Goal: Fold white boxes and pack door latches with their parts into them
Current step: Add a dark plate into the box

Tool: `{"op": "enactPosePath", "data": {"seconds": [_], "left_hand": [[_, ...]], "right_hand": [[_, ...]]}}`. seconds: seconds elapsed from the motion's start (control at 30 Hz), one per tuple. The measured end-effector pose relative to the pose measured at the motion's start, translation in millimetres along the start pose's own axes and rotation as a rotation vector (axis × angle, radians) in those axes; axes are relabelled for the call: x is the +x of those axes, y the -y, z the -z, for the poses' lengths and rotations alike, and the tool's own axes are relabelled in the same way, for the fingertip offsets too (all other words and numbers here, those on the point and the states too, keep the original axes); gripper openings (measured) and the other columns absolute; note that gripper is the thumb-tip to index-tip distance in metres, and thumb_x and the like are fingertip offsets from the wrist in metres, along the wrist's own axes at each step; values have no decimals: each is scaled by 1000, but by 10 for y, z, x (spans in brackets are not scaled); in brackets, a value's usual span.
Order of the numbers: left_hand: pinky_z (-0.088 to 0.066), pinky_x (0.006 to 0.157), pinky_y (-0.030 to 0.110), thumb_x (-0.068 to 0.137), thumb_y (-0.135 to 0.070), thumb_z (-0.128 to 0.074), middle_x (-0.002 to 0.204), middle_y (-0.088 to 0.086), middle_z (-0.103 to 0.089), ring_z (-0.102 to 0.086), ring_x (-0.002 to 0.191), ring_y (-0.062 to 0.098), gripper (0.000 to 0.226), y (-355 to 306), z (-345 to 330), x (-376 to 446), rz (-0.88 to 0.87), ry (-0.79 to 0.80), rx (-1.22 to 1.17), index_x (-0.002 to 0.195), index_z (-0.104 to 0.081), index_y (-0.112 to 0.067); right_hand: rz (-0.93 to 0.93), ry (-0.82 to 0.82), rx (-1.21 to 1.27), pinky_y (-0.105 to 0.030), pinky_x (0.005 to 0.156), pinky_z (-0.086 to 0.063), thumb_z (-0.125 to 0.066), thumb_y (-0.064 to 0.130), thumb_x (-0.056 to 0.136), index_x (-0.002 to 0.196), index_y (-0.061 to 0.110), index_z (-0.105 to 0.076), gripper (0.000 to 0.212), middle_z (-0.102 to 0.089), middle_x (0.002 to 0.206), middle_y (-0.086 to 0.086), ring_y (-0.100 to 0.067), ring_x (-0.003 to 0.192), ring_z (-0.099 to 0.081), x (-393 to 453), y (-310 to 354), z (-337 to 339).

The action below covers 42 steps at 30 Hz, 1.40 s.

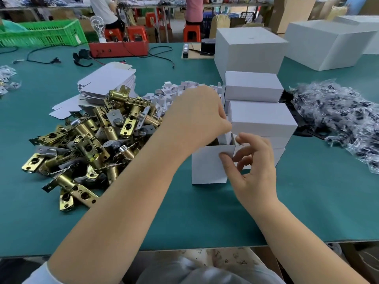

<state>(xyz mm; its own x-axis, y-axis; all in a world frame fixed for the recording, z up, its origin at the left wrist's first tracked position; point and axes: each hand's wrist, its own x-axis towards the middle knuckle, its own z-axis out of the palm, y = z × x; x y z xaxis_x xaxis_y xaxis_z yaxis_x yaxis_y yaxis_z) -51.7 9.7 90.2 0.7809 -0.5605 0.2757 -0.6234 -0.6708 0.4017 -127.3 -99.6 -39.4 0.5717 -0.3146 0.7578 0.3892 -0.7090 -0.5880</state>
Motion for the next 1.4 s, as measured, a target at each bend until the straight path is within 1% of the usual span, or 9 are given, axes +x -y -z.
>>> {"op": "enactPosePath", "data": {"seconds": [0.17,0.33,0.47,0.6,0.73,0.83,1.0,1.13,1.4], "left_hand": [[-46,57,31,82,-26,-59,65,1,-63,-50,57,13,21,128,-70,-64,-33,-9,-33,74,-73,-14],[-44,62,18,81,-42,-71,77,-16,-67,-59,70,0,22,249,-41,-101,-71,109,-177,97,-76,-29],[-35,64,10,83,-50,-67,89,-17,-61,-52,75,-5,35,332,-95,-118,-123,-5,-124,113,-69,-31],[-37,77,5,81,-49,-72,103,-20,-60,-51,97,-5,39,508,-120,-218,-181,159,-196,116,-64,-32],[-37,76,-1,78,-36,-80,97,-29,-65,-55,95,-15,33,642,-247,-330,-114,85,-397,107,-67,-39],[-39,77,0,75,-32,-84,98,-32,-66,-60,93,-12,33,685,-339,-376,-87,11,-539,98,-65,-46],[-44,72,5,70,-31,-83,93,-23,-71,-65,87,-5,33,699,-480,-398,-76,-60,-718,97,-68,-42],[-45,72,5,71,-32,-82,95,-21,-70,-65,89,-3,32,726,-523,-398,-84,-92,-745,98,-68,-43],[-46,76,6,74,-32,-80,97,-24,-70,-65,94,-3,31,734,-601,-394,-115,-129,-776,101,-67,-40]], "right_hand": [[36,-3,-17,-9,61,-44,-60,24,85,118,21,-44,36,-39,110,20,-7,72,-51,2,-5,0],[43,-6,-30,-12,60,-44,-60,23,86,117,21,-47,33,-38,112,20,-9,70,-51,9,16,1],[30,0,-24,-12,60,-44,-60,22,86,116,17,-51,32,-41,112,20,-8,70,-51,1,35,8],[32,-34,23,-8,65,-43,-57,17,86,114,15,-50,29,-42,113,14,1,75,-52,14,67,57],[-49,-346,124,-30,61,-45,-51,11,85,106,28,-48,28,-52,101,-16,-21,72,-55,224,-65,316],[-332,-636,107,-36,57,-45,-51,16,79,95,26,-52,19,-54,91,-3,-25,73,-51,531,-430,684],[-843,-65,-588,-35,91,-44,-56,13,84,120,8,-62,37,-59,122,-21,-30,112,-53,834,-1383,1231],[-983,-15,-937,-46,108,-26,-54,14,87,121,-5,-52,39,-32,141,-25,-41,130,-28,728,-1573,1240],[-847,121,-1066,-43,95,-37,-48,10,95,114,-9,-61,30,-50,123,-36,-46,118,-43,696,-1733,1257]]}}
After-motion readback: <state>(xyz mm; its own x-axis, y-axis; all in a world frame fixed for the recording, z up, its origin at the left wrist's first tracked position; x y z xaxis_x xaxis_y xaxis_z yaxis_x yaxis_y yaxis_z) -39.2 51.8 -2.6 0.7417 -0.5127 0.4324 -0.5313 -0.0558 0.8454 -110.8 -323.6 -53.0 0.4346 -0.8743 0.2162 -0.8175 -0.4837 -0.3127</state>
